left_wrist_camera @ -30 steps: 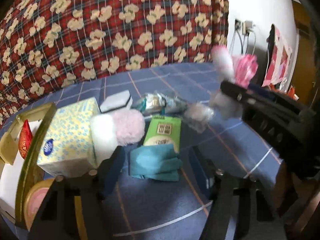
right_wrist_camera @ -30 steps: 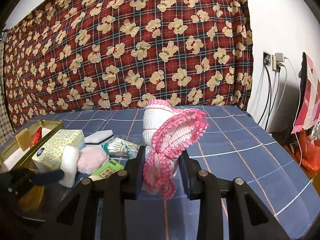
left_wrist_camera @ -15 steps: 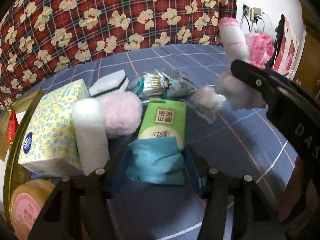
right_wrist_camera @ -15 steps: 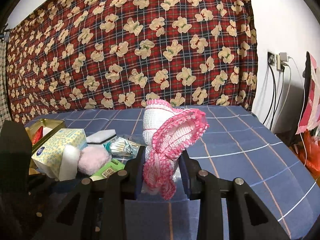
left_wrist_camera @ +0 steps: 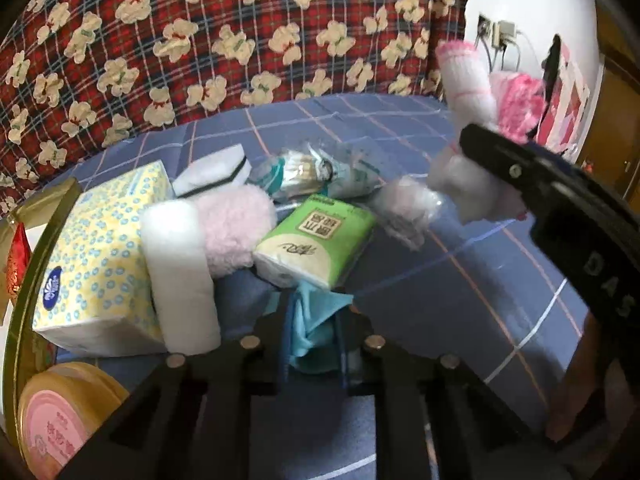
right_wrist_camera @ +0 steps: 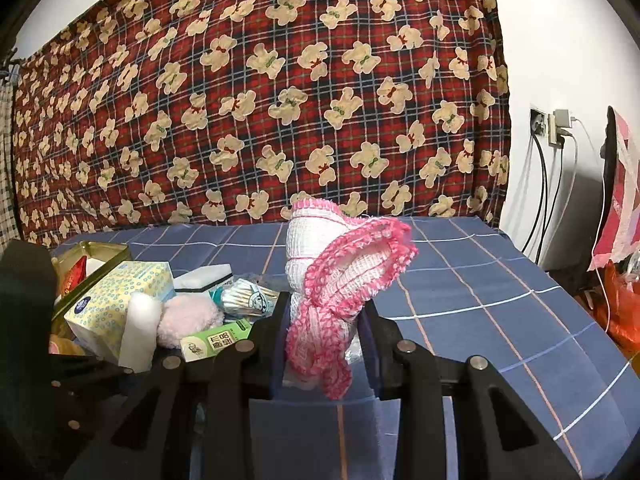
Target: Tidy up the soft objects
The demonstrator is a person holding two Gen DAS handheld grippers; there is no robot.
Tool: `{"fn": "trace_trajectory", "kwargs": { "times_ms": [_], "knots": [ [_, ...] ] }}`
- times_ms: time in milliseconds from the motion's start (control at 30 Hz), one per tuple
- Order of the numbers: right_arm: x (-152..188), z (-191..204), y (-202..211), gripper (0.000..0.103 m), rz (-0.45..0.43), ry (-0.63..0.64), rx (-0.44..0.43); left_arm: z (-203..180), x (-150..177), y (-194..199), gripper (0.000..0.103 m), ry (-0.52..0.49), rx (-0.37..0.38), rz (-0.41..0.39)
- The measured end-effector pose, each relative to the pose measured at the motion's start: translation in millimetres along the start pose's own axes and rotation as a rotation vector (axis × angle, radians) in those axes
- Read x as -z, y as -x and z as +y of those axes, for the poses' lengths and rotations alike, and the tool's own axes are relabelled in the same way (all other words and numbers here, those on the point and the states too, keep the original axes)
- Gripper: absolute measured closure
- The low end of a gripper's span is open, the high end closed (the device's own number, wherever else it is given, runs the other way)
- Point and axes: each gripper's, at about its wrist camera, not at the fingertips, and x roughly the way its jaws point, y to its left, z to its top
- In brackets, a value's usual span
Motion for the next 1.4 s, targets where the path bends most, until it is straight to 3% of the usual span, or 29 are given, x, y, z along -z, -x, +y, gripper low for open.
{"fn": "trace_trajectory", "kwargs": {
  "times_ms": [367,767,967,1400],
  "knots": [
    [1,0,5,0.069,-0.021,-0.001,0.023,11,-1,38,0.088,0.032,0.022,-0.175],
    [-1,9,8,0.069,-0.041,0.015,-0.006,23,-3,61,0.088,0.065,-0.019,-0.316],
    [-2,21,6,0.069,-0.039,0.019,-0.031,32,-3,63,0.088,0.104,-0.033,-0.324],
    [-1,29,11,0.068,-0.08,0.016,-0.014,27,-6,62,0.088,0.079,-0.054,-0.336]
  ]
}}
